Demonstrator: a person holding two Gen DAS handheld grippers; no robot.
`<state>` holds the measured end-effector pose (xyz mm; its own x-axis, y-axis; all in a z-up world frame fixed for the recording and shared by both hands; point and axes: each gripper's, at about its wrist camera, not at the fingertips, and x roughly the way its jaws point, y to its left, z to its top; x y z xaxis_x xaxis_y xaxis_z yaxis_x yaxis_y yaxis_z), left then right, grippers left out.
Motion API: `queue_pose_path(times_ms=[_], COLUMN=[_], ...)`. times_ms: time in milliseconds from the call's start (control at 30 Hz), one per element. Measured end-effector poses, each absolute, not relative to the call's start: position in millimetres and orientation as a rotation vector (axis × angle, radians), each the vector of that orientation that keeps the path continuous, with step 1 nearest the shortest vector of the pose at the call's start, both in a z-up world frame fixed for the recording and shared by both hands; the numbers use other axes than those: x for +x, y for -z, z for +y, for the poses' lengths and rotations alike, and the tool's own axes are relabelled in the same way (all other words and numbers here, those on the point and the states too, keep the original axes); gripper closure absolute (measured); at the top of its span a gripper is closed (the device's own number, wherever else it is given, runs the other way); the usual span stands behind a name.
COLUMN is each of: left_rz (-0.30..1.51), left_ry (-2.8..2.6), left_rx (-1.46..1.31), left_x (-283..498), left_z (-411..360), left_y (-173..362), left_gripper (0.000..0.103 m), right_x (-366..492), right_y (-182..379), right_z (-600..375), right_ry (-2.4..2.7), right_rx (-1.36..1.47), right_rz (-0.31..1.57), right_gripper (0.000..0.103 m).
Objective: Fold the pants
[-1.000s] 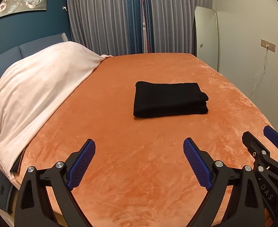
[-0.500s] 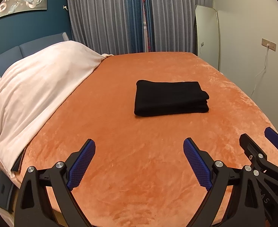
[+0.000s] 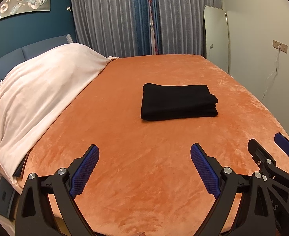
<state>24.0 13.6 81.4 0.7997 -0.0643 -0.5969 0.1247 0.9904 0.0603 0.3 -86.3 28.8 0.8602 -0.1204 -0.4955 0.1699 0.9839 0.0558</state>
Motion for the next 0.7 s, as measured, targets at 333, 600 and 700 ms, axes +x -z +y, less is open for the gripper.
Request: queue_pose_path(times_ms=[333,600,700], left_rz=[0.635,0.636,0.634], left_ry=[0.113,0.12,0.121], left_rx=[0.107,0.115,0.121], left_x=[18.6,16.6,15.8], left_z=[13.0,12.2,10.9], left_y=[-80.9,-79.2,-79.0], left_gripper=[0.011,0.011,0.011], right_x=[-2.3,-3.5,-4.2], right_y=[-27.8,-26.4,-26.3], right_z=[-84.5,-84.3,-84.4], right_ry=[0.152,0.157,0.157], right_rx=[0.099,0.105,0.107], right_rz=[0.514,0.515,0.516], right_gripper=[0.033,0.033,0.033])
